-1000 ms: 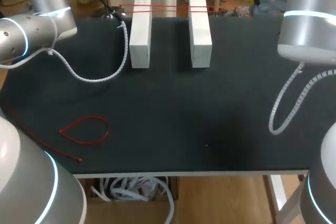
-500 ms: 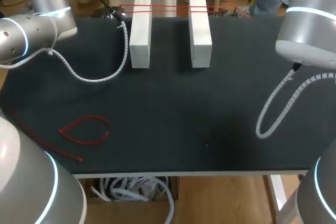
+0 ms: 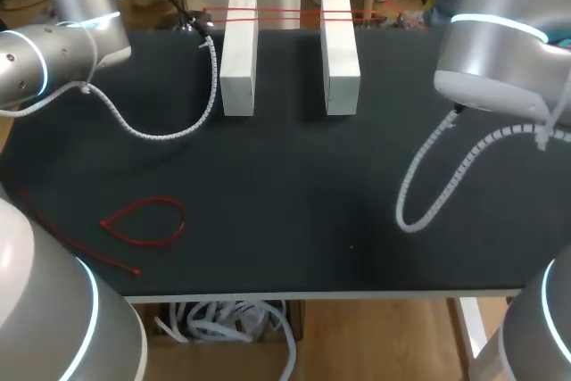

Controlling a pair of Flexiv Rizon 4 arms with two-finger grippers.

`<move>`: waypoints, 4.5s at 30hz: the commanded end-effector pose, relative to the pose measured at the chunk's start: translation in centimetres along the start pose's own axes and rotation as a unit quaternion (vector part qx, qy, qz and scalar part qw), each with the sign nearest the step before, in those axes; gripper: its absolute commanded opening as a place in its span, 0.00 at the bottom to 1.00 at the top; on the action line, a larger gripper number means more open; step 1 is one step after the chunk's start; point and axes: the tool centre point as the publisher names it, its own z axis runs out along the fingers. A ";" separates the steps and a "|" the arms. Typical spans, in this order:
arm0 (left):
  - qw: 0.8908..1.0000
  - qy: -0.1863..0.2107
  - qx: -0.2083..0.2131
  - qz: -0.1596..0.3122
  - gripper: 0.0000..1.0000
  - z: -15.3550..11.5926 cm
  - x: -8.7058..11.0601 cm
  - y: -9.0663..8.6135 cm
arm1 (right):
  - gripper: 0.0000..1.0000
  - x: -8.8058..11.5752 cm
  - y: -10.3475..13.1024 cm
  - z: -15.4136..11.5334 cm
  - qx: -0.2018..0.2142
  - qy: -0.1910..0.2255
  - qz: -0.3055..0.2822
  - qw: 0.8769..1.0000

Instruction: Grab the tape and strap the tape.

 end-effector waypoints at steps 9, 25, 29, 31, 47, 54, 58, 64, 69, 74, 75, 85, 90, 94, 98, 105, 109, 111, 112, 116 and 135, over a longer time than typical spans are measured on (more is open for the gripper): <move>1.000 -0.003 -0.002 0.001 0.00 0.1 0.3 -0.2 | 1.00 -0.6 -0.9 0.4 0.006 0.113 -0.022 0.993; 1.000 -0.003 -0.002 0.001 0.00 0.1 0.3 -0.2 | 1.00 -0.7 -1.9 -0.1 0.004 0.245 -0.029 0.969; 1.000 -0.003 -0.002 0.001 0.00 0.1 0.3 -0.2 | 1.00 -0.4 -1.9 0.0 -0.002 0.269 -0.026 0.963; 1.000 -0.003 -0.002 0.001 0.00 0.1 0.3 -0.2 | 1.00 -0.3 -1.9 0.1 -0.006 0.266 -0.025 0.964; 1.000 -0.003 -0.002 0.001 0.00 0.1 0.3 -0.2 | 1.00 1.3 -2.6 2.4 -0.028 0.231 -0.024 0.972; 1.000 -0.003 -0.002 0.001 0.00 0.1 0.3 -0.2 | 1.00 1.2 -2.5 2.5 -0.025 0.162 -0.025 0.986; 1.000 -0.003 -0.002 0.001 0.00 0.1 0.3 -0.2 | 1.00 1.2 -2.5 2.5 -0.025 0.162 -0.025 0.986; 1.000 -0.003 -0.002 0.001 0.00 0.1 0.3 -0.2 | 1.00 1.2 -2.5 2.5 -0.025 0.162 -0.025 0.986; 1.000 -0.003 -0.002 0.001 0.00 0.1 0.3 -0.2 | 1.00 1.2 -2.7 2.6 -0.016 0.163 -0.023 0.986; 1.000 -0.003 -0.002 0.001 0.00 0.1 0.3 -0.2 | 1.00 1.3 -3.2 3.7 -0.008 0.204 0.012 0.979; 1.000 -0.003 -0.002 0.001 0.00 0.1 0.3 -0.2 | 1.00 1.3 -3.3 3.8 -0.004 0.211 0.017 0.977; 1.000 -0.003 -0.002 0.001 0.00 0.1 0.3 -0.2 | 1.00 1.5 -3.8 5.3 -0.023 0.258 0.054 0.964; 1.000 -0.003 -0.002 0.001 0.00 0.1 0.3 -0.2 | 1.00 2.2 -4.6 7.0 -0.040 0.265 0.073 0.961; 1.000 -0.003 -0.002 0.001 0.00 0.1 0.3 -0.2 | 1.00 3.1 -5.3 8.1 -0.042 0.274 0.090 0.957; 1.000 -0.003 -0.002 0.001 0.00 0.1 0.3 -0.2 | 1.00 3.8 -5.8 9.3 -0.041 0.289 0.102 0.951; 1.000 -0.003 -0.002 0.001 0.00 0.1 0.3 -0.2 | 1.00 4.6 -6.2 10.7 -0.039 0.313 0.117 0.942; 1.000 -0.003 -0.002 0.001 0.00 0.1 0.3 -0.2 | 1.00 5.0 -6.2 11.6 -0.042 0.323 0.120 0.938; 1.000 -0.003 -0.002 0.001 0.00 0.1 0.3 -0.2 | 1.00 5.4 -6.3 11.9 -0.046 0.327 0.124 0.936; 1.000 -0.003 -0.002 0.001 0.00 0.1 0.3 -0.2 | 1.00 5.6 -6.3 12.0 -0.046 0.329 0.125 0.935; 1.000 -0.003 -0.002 0.001 0.00 0.1 0.3 -0.2 | 1.00 6.5 -6.4 13.2 -0.051 0.340 0.128 0.930; 1.000 -0.003 -0.002 0.001 0.00 0.1 0.3 -0.2 | 0.82 8.7 -4.8 14.7 -0.047 0.333 0.113 0.935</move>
